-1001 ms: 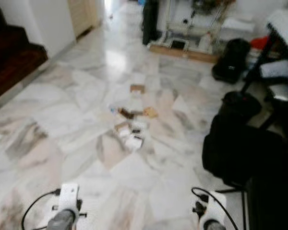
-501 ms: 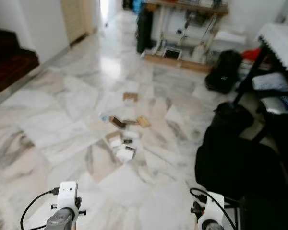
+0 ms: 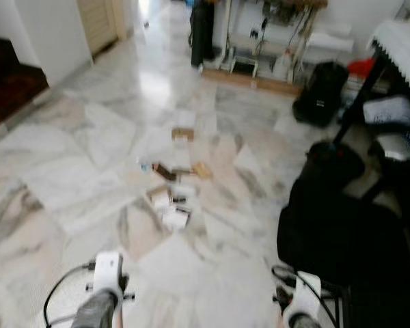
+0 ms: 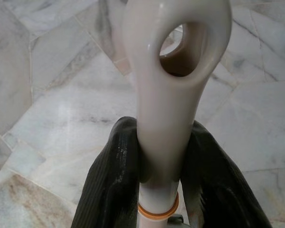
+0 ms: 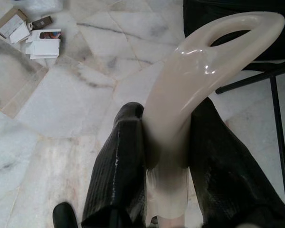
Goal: Sweep floor
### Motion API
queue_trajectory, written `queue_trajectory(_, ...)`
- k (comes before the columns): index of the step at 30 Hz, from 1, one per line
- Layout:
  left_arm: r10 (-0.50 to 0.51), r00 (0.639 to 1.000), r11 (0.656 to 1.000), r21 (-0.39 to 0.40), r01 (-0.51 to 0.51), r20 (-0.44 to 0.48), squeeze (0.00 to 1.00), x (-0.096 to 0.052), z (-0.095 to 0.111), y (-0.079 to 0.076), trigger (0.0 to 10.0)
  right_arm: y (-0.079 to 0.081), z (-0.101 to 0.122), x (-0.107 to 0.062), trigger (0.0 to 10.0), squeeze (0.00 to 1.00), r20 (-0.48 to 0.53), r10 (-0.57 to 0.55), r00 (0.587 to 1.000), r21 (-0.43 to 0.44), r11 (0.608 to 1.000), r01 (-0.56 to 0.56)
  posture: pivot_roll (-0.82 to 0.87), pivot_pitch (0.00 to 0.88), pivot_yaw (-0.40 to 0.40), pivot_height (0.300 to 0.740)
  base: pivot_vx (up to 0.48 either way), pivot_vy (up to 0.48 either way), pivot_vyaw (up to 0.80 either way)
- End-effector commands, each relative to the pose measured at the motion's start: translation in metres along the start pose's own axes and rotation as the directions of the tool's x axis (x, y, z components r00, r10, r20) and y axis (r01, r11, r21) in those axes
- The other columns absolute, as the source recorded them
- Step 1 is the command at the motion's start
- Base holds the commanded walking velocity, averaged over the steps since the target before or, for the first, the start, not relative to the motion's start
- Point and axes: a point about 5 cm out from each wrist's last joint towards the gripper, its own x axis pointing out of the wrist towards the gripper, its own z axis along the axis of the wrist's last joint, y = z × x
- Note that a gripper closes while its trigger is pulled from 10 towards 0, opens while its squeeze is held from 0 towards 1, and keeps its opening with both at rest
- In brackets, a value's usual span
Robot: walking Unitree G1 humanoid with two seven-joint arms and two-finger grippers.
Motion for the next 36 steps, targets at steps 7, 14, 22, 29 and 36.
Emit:
queue_trajectory(7,-0.002,1.0,1.0,-0.02,0.002,-0.003,0.0,-0.0006,-0.0014,0.0019,10.0,0.0018,-0.0056,-0.0016,10.0,0.0,-0.015,0.004,1.0,0.027,1.0,-0.004,0.09,0.042,-0.072,0.74,0.0,0.327,0.0)
queue_trajectory(14,-0.006,1.0,1.0,-0.019,0.006,0.0,0.0,-0.0003,-0.0003,0.0018,10.0,0.0021,-0.0066,-0.0018,10.0,0.0,-0.02,0.004,1.0,0.028,1.0,-0.003,0.1,0.044,-0.069,0.74,0.0,0.329,0.0)
queue_trajectory(22,-0.011,1.0,1.0,-0.02,0.011,0.002,0.0,0.0002,0.0012,0.0011,10.0,0.0024,-0.0079,-0.0021,10.0,0.0,-0.025,0.002,1.0,0.034,0.999,-0.001,0.1,0.044,-0.066,0.74,0.0,0.332,0.0)
queue_trajectory(29,-0.015,1.0,1.0,-0.023,0.015,0.001,0.0,0.0001,0.0011,0.0014,10.0,0.0026,-0.0084,-0.0022,10.0,0.0,-0.027,0.002,1.0,0.035,0.999,-0.001,0.1,0.046,-0.064,0.74,0.0,0.343,0.0)
queue_trajectory(36,-0.018,1.0,1.0,-0.024,0.018,0.0,0.0,0.0001,0.0013,0.0023,10.0,0.0028,-0.0088,-0.0023,10.0,0.0,-0.029,0.0,1.0,0.039,0.999,0.001,0.1,0.048,-0.061,0.74,0.0,0.343,0.0)
